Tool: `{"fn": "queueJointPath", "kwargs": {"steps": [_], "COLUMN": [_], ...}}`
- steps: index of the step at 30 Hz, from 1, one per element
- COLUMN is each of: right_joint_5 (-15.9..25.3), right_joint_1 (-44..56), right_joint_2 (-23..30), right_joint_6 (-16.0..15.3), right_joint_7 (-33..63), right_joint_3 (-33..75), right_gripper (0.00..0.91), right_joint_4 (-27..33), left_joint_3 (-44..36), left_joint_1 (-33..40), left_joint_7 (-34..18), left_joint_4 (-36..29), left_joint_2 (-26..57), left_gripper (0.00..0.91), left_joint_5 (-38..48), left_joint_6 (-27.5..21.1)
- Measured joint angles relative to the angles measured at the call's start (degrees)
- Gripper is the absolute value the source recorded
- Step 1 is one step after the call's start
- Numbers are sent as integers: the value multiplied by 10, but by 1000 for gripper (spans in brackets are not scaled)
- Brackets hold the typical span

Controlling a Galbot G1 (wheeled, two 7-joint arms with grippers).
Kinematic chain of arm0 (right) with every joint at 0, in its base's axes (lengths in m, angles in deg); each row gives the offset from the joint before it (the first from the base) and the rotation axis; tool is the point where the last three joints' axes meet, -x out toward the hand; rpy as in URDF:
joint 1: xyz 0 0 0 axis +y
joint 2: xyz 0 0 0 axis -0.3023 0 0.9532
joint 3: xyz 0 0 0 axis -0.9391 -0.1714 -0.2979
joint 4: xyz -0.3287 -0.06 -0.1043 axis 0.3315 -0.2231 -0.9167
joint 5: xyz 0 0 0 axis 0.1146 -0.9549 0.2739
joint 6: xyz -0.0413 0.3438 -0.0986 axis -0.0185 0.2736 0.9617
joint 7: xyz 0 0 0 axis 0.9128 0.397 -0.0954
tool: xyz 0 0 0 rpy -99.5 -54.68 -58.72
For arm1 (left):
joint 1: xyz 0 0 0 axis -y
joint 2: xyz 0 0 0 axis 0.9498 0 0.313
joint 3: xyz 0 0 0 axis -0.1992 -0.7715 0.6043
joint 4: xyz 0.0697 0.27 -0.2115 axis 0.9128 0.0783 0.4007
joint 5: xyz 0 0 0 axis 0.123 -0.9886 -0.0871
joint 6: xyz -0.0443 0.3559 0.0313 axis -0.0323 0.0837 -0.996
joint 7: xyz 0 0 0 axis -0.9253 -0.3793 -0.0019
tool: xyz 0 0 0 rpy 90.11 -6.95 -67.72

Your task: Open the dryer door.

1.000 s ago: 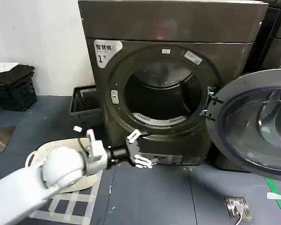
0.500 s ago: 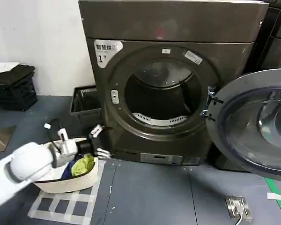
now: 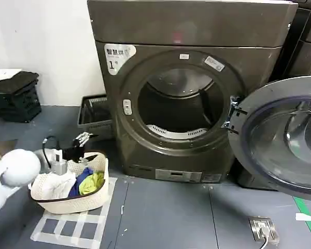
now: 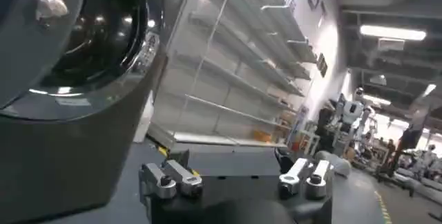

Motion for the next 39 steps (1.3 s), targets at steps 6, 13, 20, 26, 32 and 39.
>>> {"fn": "queueJointPath", "kwargs": {"steps": [6, 13, 20, 26, 32, 39], "right_joint_5": [-2, -2, -2, -3, -4, -7], "right_joint_1": [4, 6, 7, 7, 8, 10], "right_joint_2": [3, 9, 13, 14, 16, 17], "right_joint_6": [0, 2, 3, 2, 2, 2], "right_joint_7": [-1, -1, -3, -4, -5, -6], "right_joint_3": [0, 0, -2, -2, -2, -1], "right_gripper": [907, 907, 907, 907, 907, 907], "right_joint_4": [-8, -15, -20, -25, -22, -22], "left_joint_3": [-2, -2, -19, -46, -93, -142], "left_joint_1": [18, 36, 74, 132, 204, 289], "left_joint_7": [30, 89, 158, 193, 227, 268], "left_joint_4": [55, 104, 155, 206, 241, 276], "left_joint_2": [-12, -18, -35, -64, -89, -117], "left_gripper": [907, 907, 907, 907, 907, 907], "left_joint_5": [-105, -174, -224, -258, -262, -302], "left_joint_6": [94, 198, 310, 380, 417, 422]}}
